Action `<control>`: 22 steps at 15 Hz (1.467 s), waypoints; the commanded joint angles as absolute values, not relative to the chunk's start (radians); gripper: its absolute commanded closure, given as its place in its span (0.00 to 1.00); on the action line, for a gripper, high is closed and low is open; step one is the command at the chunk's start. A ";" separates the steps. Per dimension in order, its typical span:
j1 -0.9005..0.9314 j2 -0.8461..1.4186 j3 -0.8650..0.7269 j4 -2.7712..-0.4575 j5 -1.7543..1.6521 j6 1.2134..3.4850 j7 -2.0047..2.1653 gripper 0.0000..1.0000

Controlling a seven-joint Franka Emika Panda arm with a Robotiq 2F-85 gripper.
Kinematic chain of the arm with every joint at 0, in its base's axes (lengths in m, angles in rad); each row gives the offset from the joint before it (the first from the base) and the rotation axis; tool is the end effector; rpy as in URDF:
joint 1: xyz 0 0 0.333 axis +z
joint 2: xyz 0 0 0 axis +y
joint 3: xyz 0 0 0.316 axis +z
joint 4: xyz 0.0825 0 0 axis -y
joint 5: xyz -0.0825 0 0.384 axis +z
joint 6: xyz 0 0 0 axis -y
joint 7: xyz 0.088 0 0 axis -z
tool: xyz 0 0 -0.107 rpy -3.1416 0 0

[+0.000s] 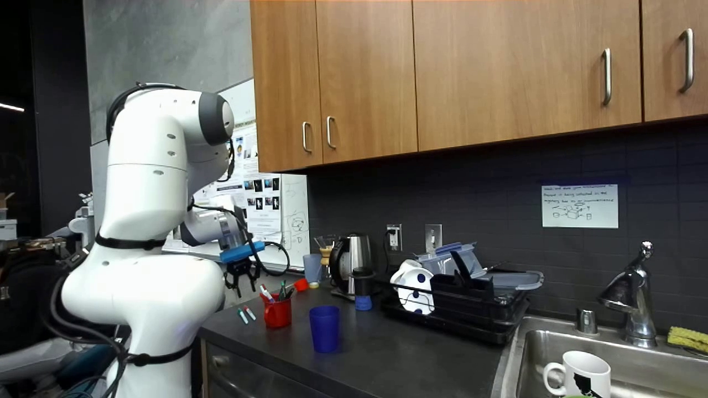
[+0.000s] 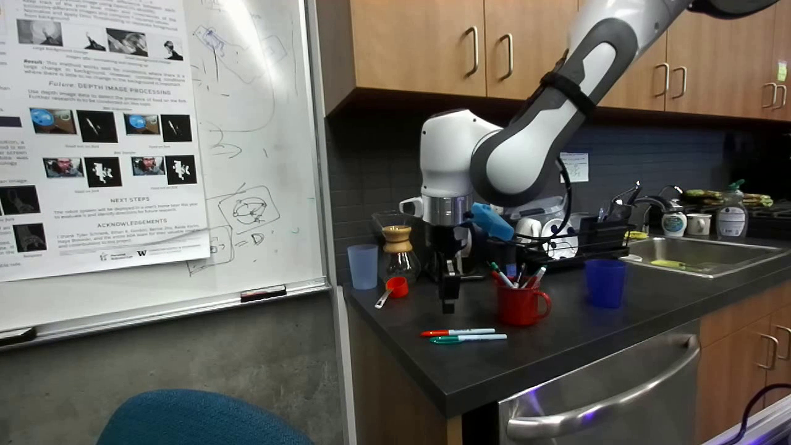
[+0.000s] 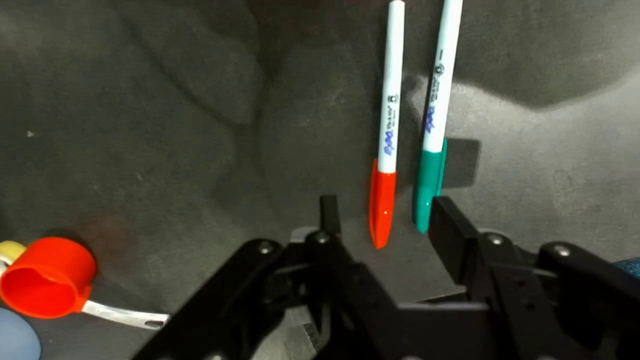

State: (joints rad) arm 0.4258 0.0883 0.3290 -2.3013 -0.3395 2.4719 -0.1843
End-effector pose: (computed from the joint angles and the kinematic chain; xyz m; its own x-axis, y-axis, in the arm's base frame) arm 0.3850 0.3629 0.3194 0.3650 0.9307 0.0256 0.9083 -0.3620 0.2099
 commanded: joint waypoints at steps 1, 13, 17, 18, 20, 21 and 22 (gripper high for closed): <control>0.401 0.100 0.334 -2.306 -0.353 2.467 -0.188 0.18; 0.375 0.192 0.327 -2.302 -0.345 2.516 -0.206 0.00; 0.370 0.212 0.325 -2.305 -0.337 2.543 -0.219 0.00; 0.366 0.221 0.326 -2.305 -0.328 2.555 -0.227 0.00; 0.360 0.237 0.330 -2.301 -0.308 2.562 -0.244 0.00; 0.351 0.246 0.338 -2.300 -0.278 2.566 -0.271 0.00; 0.347 0.253 0.339 -2.300 -0.266 2.567 -0.282 0.00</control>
